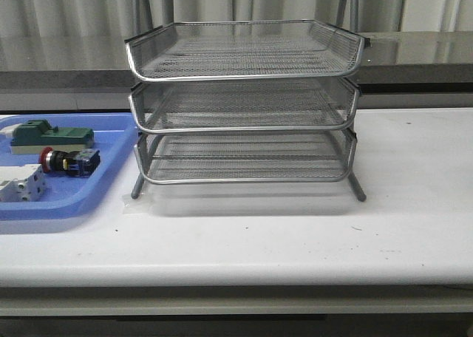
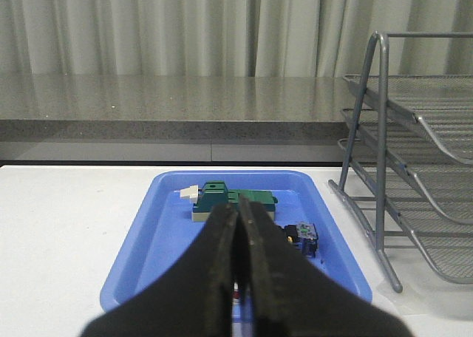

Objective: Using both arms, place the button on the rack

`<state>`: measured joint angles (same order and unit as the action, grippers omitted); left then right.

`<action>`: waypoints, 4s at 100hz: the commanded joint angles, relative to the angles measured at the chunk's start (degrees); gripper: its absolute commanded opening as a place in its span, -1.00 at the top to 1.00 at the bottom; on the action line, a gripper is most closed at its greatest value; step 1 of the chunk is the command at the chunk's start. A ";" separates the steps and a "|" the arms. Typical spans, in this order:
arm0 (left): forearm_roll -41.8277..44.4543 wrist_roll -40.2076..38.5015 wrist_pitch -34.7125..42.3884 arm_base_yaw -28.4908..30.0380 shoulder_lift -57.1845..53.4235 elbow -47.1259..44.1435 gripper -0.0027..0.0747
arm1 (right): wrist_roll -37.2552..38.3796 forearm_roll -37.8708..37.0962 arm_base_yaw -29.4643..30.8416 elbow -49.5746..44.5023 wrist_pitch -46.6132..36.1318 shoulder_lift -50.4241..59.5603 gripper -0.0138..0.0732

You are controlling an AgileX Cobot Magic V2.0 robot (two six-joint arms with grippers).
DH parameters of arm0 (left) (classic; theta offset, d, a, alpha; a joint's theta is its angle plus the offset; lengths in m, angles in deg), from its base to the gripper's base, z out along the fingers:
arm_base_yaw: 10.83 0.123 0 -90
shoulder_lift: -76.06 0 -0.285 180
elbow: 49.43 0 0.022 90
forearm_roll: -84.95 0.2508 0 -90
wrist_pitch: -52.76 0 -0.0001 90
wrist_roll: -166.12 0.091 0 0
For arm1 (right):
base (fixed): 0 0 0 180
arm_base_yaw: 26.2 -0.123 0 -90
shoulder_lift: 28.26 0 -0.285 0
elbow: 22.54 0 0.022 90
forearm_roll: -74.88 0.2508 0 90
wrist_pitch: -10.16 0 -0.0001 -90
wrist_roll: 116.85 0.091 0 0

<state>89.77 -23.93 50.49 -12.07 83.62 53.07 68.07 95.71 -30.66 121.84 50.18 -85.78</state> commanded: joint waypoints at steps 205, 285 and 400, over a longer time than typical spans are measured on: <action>-0.39 -0.47 4.97 0.13 -1.83 -1.84 0.98 | -68.81 86.49 -0.02 8.68 -0.87 -48.46 -0.36; -0.39 -0.47 4.97 0.13 -1.83 -1.84 0.98 | -68.88 85.68 -0.02 3.65 2.22 -49.59 0.65; -0.39 -0.47 4.97 0.13 -1.83 -1.84 0.98 | -80.65 86.43 -0.02 -19.64 3.10 -32.05 -0.06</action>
<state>89.77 -23.93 50.49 -12.07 83.62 53.07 -10.63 180.89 -30.54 102.00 52.12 -120.14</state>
